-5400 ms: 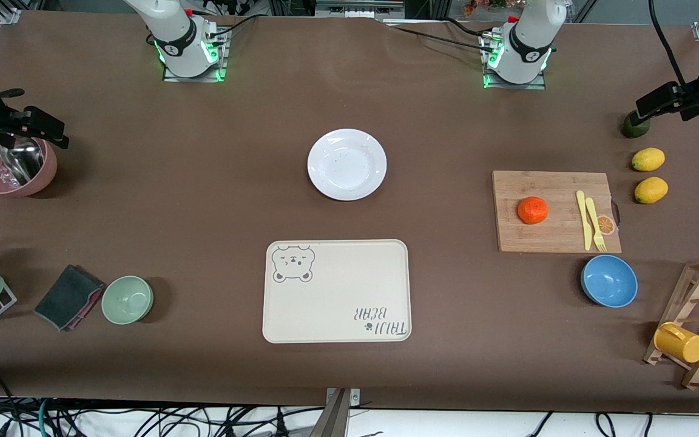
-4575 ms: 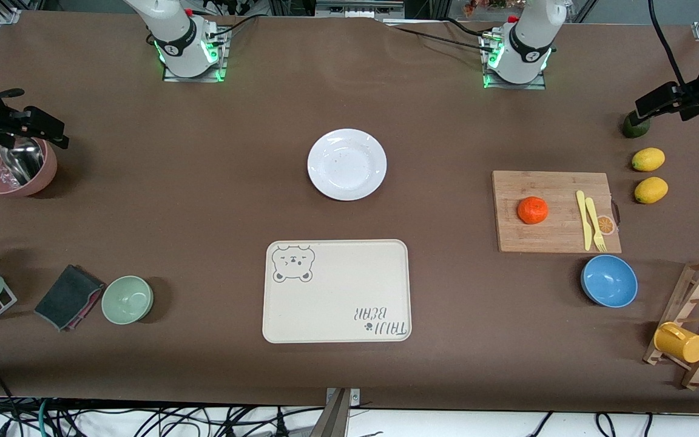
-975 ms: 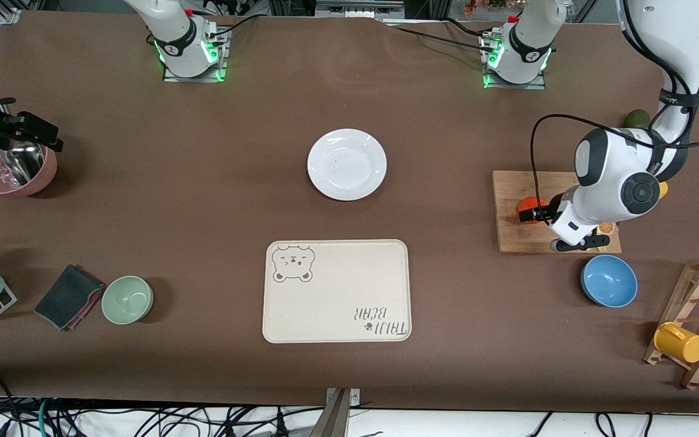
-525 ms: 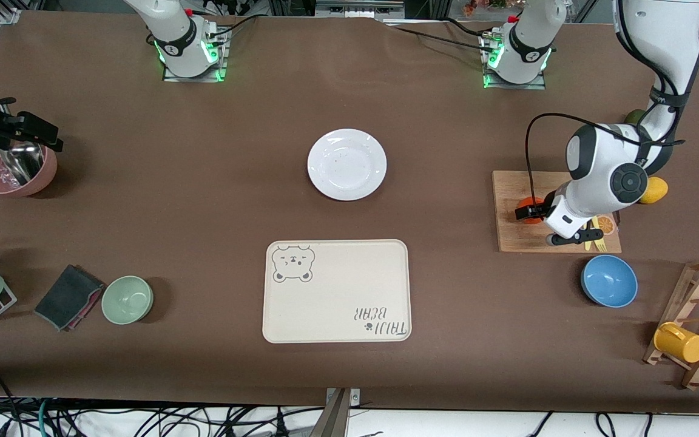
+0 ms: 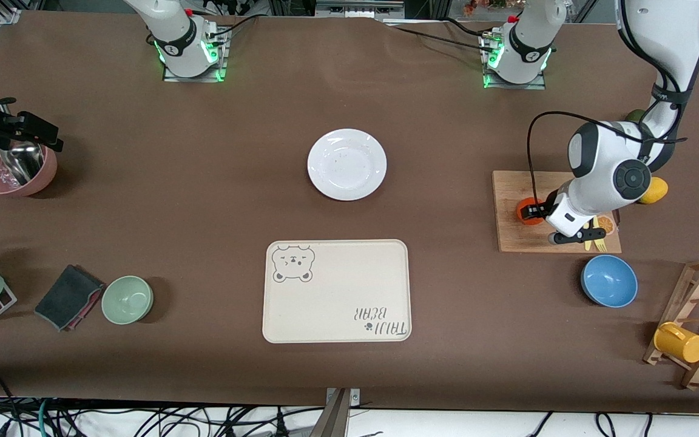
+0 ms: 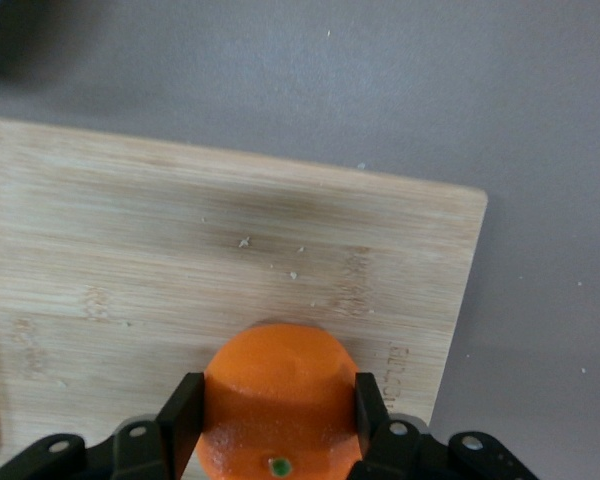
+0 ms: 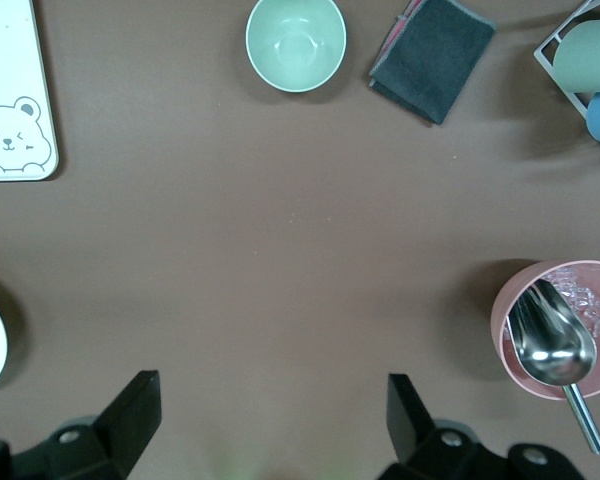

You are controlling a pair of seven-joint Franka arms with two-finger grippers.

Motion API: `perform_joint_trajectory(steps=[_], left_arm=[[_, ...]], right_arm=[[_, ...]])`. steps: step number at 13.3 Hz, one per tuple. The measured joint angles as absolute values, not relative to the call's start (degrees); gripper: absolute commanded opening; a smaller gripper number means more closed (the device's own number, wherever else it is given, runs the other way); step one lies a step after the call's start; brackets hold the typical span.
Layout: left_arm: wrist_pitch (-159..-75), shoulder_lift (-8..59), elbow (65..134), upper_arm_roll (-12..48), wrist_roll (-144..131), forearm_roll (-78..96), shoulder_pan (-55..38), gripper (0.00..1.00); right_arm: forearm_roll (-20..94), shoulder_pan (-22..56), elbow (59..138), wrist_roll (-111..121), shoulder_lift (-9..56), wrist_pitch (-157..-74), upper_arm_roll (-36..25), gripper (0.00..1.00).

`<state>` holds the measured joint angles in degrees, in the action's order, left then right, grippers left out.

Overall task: Place orange and plate with both arms
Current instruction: 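Carry the orange with the left gripper over the white plate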

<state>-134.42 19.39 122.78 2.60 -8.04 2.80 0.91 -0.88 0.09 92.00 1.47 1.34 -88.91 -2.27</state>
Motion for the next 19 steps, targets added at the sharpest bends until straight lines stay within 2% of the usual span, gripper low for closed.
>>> perform_joint_trajectory(steps=[2, 7, 10, 13, 19], left_arm=[[-134.39, 16.89, 122.48, 3.25, -7.47, 2.8, 1.06, 0.0], [-133.8, 11.52, 120.24, 13.63, -13.34, 2.99, 1.45, 0.0], [-133.82, 11.68, 118.71, 20.43, -23.53, 3.38, 0.09, 0.0], [-133.82, 13.21, 115.26, 24.42, -33.89, 3.41, -5.61, 0.0], [-135.03, 19.61, 112.01, 25.13, -45.15, 3.42, -19.32, 0.0]], right_arm=[[-0.88, 0.09, 92.0, 1.47, 1.34, -88.87, -2.27, 1.0], [-0.88, 0.1, 92.0, 1.47, 1.34, -88.86, -2.27, 1.0], [-0.88, 0.1, 92.0, 1.47, 1.34, -88.86, -2.27, 1.0], [-0.88, 0.1, 91.99, 1.47, 1.34, -88.85, -2.27, 1.0], [-0.88, 0.11, 91.99, 1.47, 1.51, -88.96, -2.28, 1.0]])
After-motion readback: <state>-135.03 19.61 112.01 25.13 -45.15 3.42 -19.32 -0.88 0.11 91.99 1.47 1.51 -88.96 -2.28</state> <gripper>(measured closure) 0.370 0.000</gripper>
